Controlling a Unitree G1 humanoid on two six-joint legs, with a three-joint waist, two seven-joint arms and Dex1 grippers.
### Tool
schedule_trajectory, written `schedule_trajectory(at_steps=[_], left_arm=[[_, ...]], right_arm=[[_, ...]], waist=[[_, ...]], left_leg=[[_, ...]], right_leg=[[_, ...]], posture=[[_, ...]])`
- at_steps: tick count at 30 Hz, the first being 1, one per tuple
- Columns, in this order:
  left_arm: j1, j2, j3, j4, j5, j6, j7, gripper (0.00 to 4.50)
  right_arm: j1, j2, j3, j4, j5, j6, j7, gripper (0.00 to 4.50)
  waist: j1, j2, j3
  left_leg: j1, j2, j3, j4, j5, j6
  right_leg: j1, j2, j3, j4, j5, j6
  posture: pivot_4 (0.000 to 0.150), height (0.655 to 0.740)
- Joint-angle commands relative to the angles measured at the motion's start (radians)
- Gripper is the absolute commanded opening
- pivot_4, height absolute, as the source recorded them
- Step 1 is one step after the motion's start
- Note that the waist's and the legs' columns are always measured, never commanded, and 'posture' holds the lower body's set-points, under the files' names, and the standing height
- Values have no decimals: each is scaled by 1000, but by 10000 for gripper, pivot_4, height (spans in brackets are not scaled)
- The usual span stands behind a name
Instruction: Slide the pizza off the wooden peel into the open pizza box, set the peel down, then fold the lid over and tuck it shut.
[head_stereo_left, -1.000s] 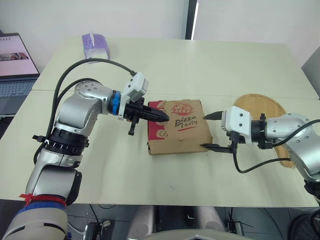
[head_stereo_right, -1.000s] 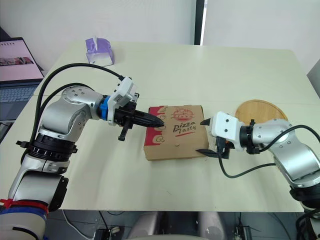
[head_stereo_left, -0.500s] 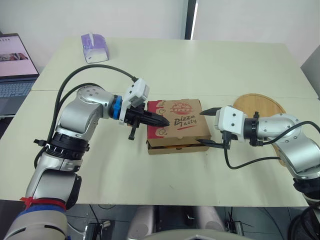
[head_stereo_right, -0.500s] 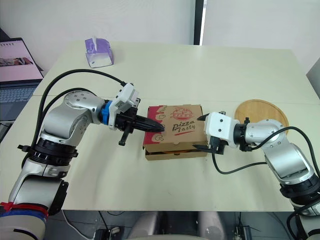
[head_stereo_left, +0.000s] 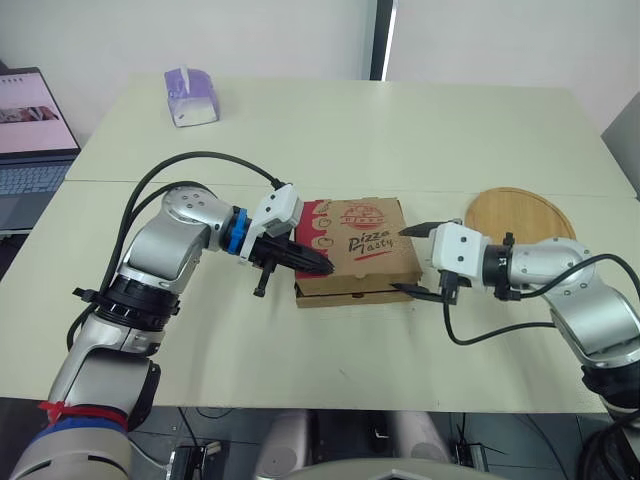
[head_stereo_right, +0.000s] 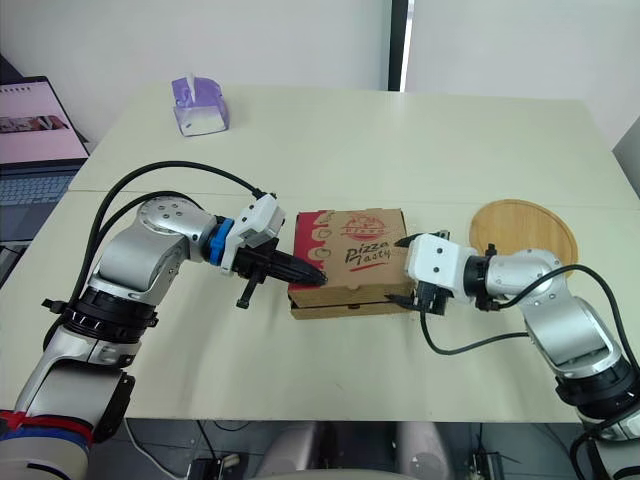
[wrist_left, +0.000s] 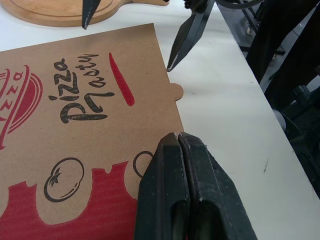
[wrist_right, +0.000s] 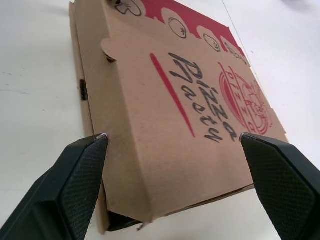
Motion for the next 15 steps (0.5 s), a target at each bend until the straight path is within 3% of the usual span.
schedule_trajectory(at_steps=[1, 5, 8, 11, 14, 15], left_arm=[[-2, 6, 9, -10, 5, -13, -5, 64], [0, 4, 11, -8, 9, -16, -4, 64], [1, 3, 13, -7, 11, -17, -3, 64], [1, 1, 14, -7, 11, -17, -1, 0], [0, 1, 15, -7, 11, -16, 0, 0], [0, 2, 16, -8, 11, -15, 1, 0]], right_arm=[[-8, -21, -146, -48, 120, 76, 19, 45000], [-21, -74, -249, 29, 200, 150, 48, 45000], [-13, -116, -222, 120, 123, 78, 47, 45000], [-3, -113, -168, 177, 72, 19, 49, 39272], [15, -90, -103, 200, 43, -26, 66, 29349], [21, -71, -77, 192, 48, -23, 71, 28830]], waist=[[0, 0, 0], [1, 0, 0], [1, 0, 0], [0, 0, 0], [0, 0, 0], [0, 0, 0]], left_leg=[[0, 0, 0, 1, 0, 0], [0, 0, -1, 4, 0, 0], [1, 0, -1, 5, -1, 1], [1, 0, -1, 5, -1, 1], [0, 0, -1, 5, -1, 1], [1, 0, -1, 5, -1, 1]], right_leg=[[0, 0, 0, 0, 0, 0], [1, 0, 0, 2, 0, 0], [2, 0, 0, 2, 0, 0], [2, 0, 0, 2, 0, 0], [2, 0, 0, 3, 0, 0], [2, 0, 0, 3, 0, 0]], posture=[[1500, 7251], [1500, 7251], [1500, 7251], [1500, 7251], [1500, 7251], [1500, 7251]])
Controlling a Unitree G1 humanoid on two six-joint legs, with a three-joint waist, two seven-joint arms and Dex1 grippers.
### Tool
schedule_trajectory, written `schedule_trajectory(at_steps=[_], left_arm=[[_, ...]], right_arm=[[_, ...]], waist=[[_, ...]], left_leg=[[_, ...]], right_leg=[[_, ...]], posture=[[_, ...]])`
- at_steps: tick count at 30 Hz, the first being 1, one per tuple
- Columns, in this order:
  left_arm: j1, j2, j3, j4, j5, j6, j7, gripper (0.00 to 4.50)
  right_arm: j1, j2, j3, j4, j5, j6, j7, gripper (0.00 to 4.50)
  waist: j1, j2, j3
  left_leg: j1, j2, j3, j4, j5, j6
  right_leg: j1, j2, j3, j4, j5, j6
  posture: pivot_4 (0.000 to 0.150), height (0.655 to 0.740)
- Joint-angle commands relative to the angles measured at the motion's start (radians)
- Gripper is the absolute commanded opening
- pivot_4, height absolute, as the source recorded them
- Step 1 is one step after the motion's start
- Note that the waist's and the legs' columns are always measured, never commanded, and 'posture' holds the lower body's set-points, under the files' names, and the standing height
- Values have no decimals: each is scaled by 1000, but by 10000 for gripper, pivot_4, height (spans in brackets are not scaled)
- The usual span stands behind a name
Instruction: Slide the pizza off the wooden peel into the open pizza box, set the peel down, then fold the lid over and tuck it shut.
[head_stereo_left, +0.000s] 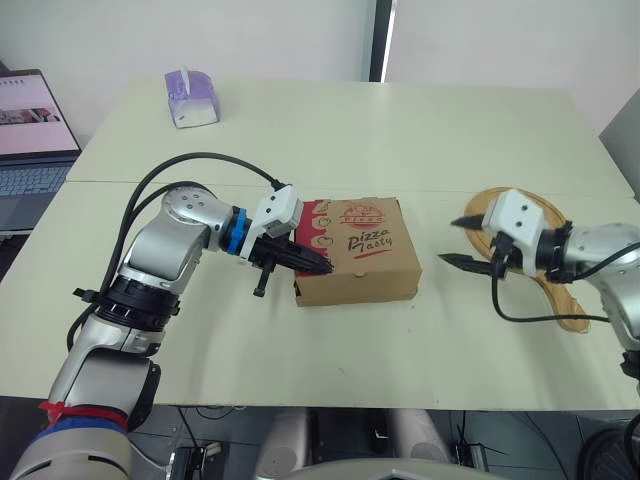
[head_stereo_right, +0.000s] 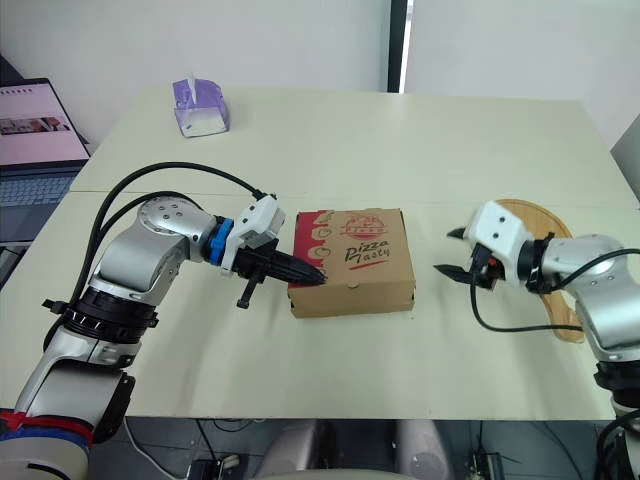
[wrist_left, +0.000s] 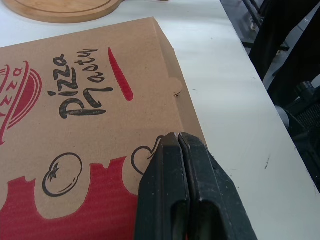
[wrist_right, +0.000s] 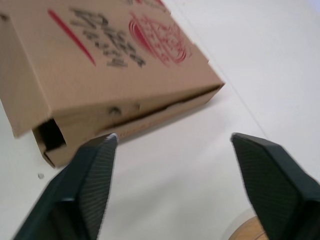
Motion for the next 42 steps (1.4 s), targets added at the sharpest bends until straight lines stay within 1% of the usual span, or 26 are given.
schedule_trajectory(at_steps=[1, 3, 7, 9, 16, 22, 26, 30, 32, 34, 35, 39, 41, 42], left_arm=[[-1, 4, 17, -14, -4, -9, 0, 0], [-1, 6, 18, -17, -4, -7, 1, 0], [-1, 10, 20, -19, -4, -6, 0, 0], [-2, 11, 21, -17, -4, -6, 0, 0], [-3, 11, 21, -17, -4, -6, 1, 0], [-1, 8, 18, -20, -4, -5, 3, 0], [2, 8, 17, -23, -5, -3, 2, 0], [7, 9, 17, -24, -3, -5, 3, 0], [10, 10, 17, -25, -3, -5, 3, 0], [12, 11, 18, -27, -4, -4, 3, 0], [12, 11, 18, -27, -4, -5, 2, 0], [13, 13, 19, -27, -4, -6, 1, 0], [13, 14, 19, -26, -3, -6, 0, 0], [13, 14, 18, -26, -3, -6, 0, 0]], right_arm=[[16, 50, 84, -16, -13, -48, 28, 25051], [18, 81, 103, -31, 0, -40, 33, 21060], [15, 109, 101, -70, 49, 18, 41, 6562], [17, 111, 102, -84, 64, 41, 44, 253], [16, 121, 87, -105, 99, 78, 30, 253], [48, 92, 129, -72, -4, 8, 4, 253], [50, 59, 79, -93, 22, 24, 28, 253], [52, -19, 13, -118, 58, 43, 68, 253], [44, -42, -27, -115, 79, 51, 76, 3764], [36, -48, -58, -113, 104, 58, 77, 8324], [28, -44, -75, -118, 129, 74, 77, 12270], [4, -21, -97, -187, 227, 146, 70, 24816], [2, -8, -60, -225, 222, 148, 54, 32345], [1, -1, -42, -238, 214, 144, 45, 35377]], waist=[[0, 0, 0], [-1, -1, -1], [0, -1, 0], [1, -1, 0], [1, -1, 0], [1, -1, 0], [1, -1, 0], [2, -1, 0], [1, -1, 0], [2, -1, 0], [2, -1, 0], [1, -1, 0], [1, -1, 0], [2, -1, 0]], left_leg=[[0, 0, 0, 0, 0, 0], [0, 0, 0, 1, 0, 0], [0, 0, 0, 1, 0, 0], [0, 0, 0, 2, 0, 0], [0, 0, -1, 2, 0, 0], [0, 0, -1, 2, 0, 0], [0, 0, 0, 2, 0, 0], [-1, 0, 0, 2, 0, 0], [0, 0, -1, 2, 0, 0], [0, 0, -1, 2, 0, 0], [0, 0, -1, 2, 0, 0], [0, 0, -1, 2, 0, 0], [0, 0, -1, 2, 0, 0], [0, 0, -1, 2, 0, 0]], right_leg=[[0, 0, 0, 0, 0, 0], [0, 0, 0, 0, 0, 0], [-1, 0, 0, 1, 0, 0], [0, 0, 0, 1, 0, 0], [0, 0, 0, 1, 0, 0], [0, 0, 0, 1, 0, 0], [0, 0, 0, 1, 0, 0], [0, 0, 0, 1, 0, 0], [0, 0, 0, 1, 0, 0], [0, 0, 0, 1, 0, 0], [0, 0, 0, 1, 0, 0], [0, 0, 0, 1, 0, 0], [0, 0, 0, 1, 0, 0], [0, 0, 0, 1, 0, 0]], posture=[[1500, 7251], [1500, 7251], [1500, 7251], [1500, 7251], [1500, 7251], [1500, 7251], [1500, 7251], [1500, 7251], [1500, 7251], [1500, 7251], [1500, 7251], [1500, 7251], [1500, 7251], [1500, 7251]])
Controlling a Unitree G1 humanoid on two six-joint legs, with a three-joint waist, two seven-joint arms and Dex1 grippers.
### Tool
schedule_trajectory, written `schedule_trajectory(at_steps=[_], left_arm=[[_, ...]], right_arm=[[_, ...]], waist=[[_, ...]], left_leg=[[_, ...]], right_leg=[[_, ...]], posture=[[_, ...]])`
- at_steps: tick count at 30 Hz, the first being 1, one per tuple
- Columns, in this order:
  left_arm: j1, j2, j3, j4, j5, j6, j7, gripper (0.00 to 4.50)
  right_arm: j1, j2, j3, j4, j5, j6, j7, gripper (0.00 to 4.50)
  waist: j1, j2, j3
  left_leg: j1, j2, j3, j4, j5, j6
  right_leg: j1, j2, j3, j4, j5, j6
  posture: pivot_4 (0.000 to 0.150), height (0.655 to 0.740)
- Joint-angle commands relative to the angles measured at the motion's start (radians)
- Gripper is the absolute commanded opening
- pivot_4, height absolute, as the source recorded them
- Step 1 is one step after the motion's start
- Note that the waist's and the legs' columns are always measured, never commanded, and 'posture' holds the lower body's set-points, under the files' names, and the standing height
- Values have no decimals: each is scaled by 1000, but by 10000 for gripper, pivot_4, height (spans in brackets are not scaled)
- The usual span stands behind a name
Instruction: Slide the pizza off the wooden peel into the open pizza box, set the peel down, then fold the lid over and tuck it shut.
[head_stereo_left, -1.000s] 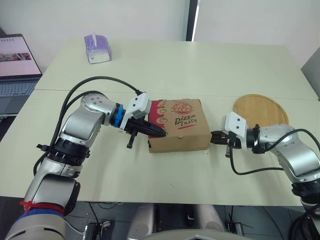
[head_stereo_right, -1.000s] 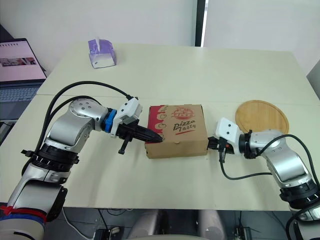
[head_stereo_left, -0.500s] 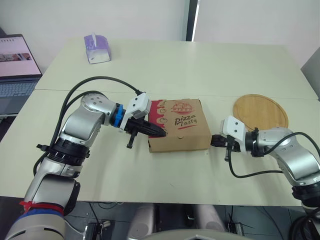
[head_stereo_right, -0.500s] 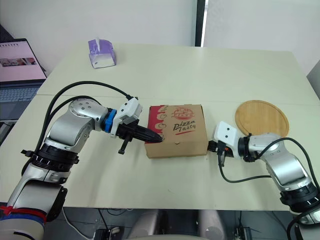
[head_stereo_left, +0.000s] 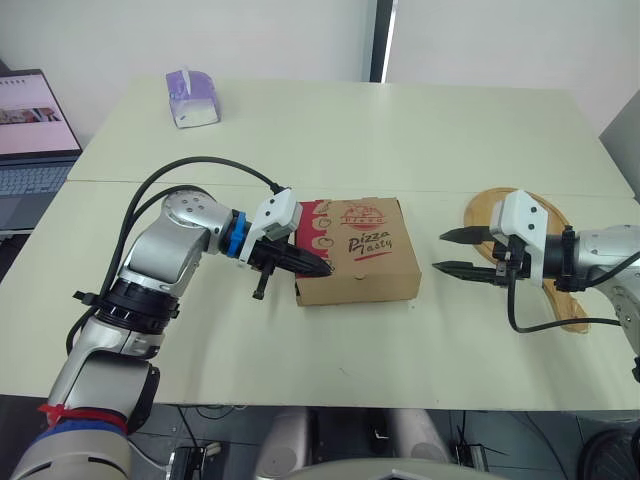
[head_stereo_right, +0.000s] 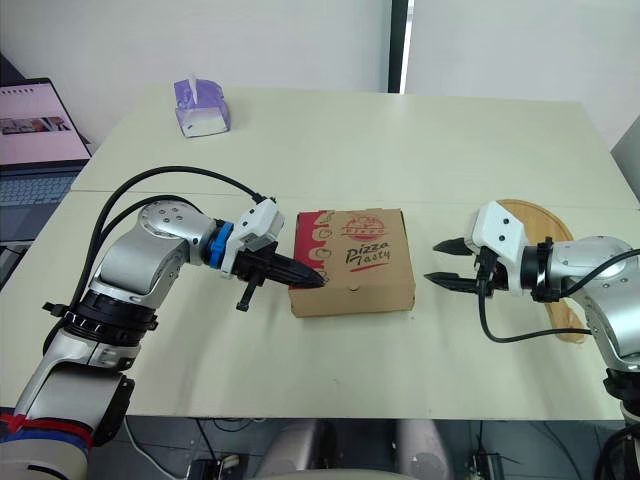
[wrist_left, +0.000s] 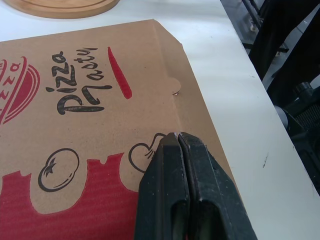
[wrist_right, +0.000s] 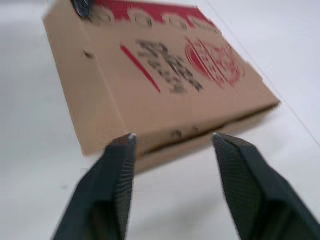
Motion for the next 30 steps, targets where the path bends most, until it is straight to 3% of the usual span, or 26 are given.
schedule_trajectory(at_steps=[1, 3, 11, 30], left_arm=[[-3, 11, 18, -24, -3, -7, -1, 0], [-4, 12, 18, -24, -3, -7, -2, 0], [-11, 17, 20, -21, -6, -5, -8, 0], [-4, 18, 9, -28, -1, -10, -16, 0]], right_arm=[[-17, 27, 43, -76, -11, -11, -32, 38731], [-22, 46, 86, -76, -57, -40, -57, 44831], [-49, 83, 212, 12, -254, -201, -102, 44831], [-39, 126, 217, 69, -354, -265, -118, 44831]], waist=[[0, 0, 0], [0, 0, 0], [-1, 0, 0], [-1, 0, 0]], left_leg=[[0, 0, 0, 0, 0, 0], [0, 0, 0, 0, 0, 0], [0, 0, 0, 0, 0, 0], [0, 0, 0, 0, 0, 0]], right_leg=[[0, 0, 0, 0, 0, 0], [0, 0, 0, 0, 0, 0], [0, 0, 0, 0, 0, 0], [0, 0, 0, 0, 0, 0]], posture=[[1500, 7251], [1500, 7251], [1500, 7251], [1500, 7251]])
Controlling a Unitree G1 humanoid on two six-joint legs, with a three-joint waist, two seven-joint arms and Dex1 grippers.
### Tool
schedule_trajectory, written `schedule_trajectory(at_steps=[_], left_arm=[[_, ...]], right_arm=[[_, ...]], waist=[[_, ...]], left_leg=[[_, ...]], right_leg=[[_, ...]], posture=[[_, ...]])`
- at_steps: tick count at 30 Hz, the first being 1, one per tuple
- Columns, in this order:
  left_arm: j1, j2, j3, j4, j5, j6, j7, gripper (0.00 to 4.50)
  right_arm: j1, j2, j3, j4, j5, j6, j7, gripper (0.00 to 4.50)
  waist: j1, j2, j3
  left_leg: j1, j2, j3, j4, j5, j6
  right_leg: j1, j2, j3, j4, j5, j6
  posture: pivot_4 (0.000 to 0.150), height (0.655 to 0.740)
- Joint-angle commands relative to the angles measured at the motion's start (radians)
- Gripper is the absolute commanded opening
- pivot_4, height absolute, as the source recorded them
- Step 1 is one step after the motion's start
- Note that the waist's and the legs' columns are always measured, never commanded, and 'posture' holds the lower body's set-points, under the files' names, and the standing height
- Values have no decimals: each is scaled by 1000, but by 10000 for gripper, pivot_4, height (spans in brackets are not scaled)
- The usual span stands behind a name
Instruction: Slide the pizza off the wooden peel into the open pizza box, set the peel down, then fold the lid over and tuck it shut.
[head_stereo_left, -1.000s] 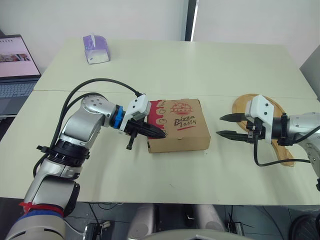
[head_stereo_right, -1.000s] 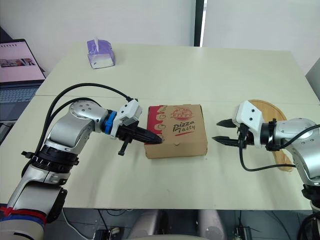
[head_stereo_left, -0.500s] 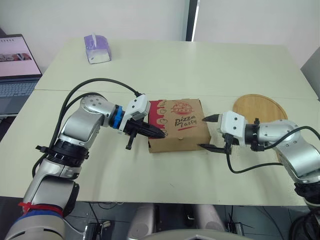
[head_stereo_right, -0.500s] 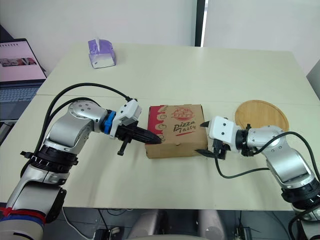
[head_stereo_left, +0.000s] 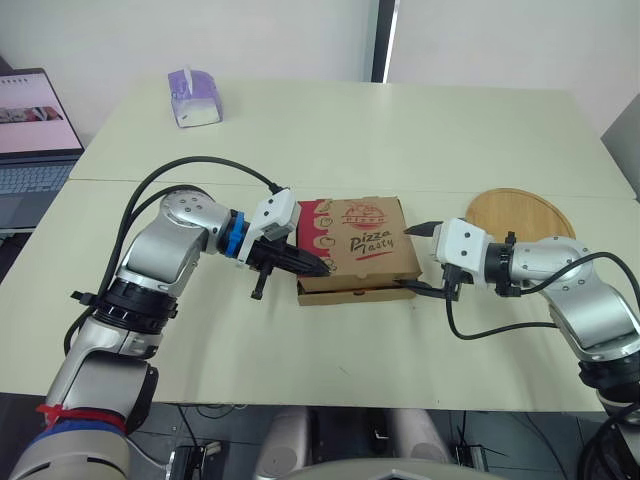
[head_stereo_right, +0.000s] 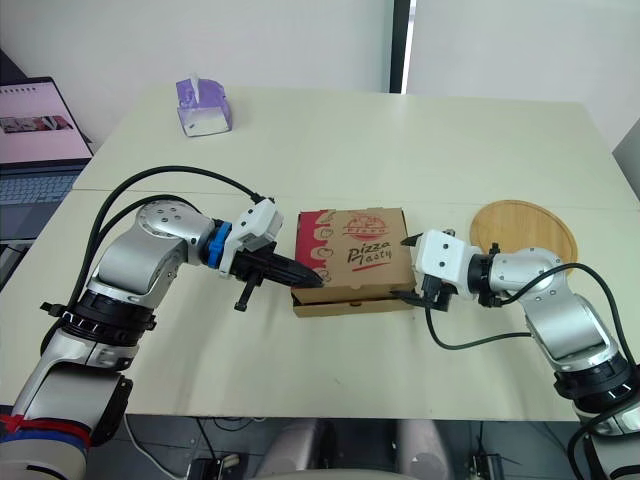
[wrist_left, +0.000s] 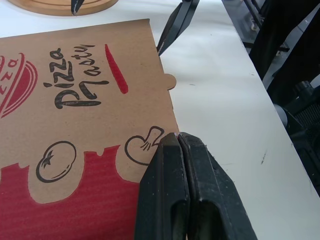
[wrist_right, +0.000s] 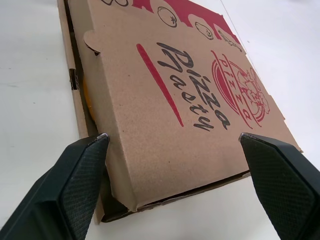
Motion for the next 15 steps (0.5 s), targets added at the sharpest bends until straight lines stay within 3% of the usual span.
schedule_trajectory(at_steps=[1, 15], left_arm=[[-1, 12, 9, -31, -1, -10, -12, 0], [3, 16, 12, -33, 2, -12, -7, 0]], right_arm=[[8, -6, -7, -11, -21, -26, -6, 44831], [35, 18, 7, -60, -18, -9, -8, 44831]], waist=[[0, 0, 0], [0, 0, 0]], left_leg=[[0, 0, 0, 0, 0, 0], [0, 0, 0, 0, 0, 0]], right_leg=[[0, 0, 0, 0, 0, 0], [0, 0, 0, 0, 0, 0]], posture=[[1500, 7251], [1500, 7251]])
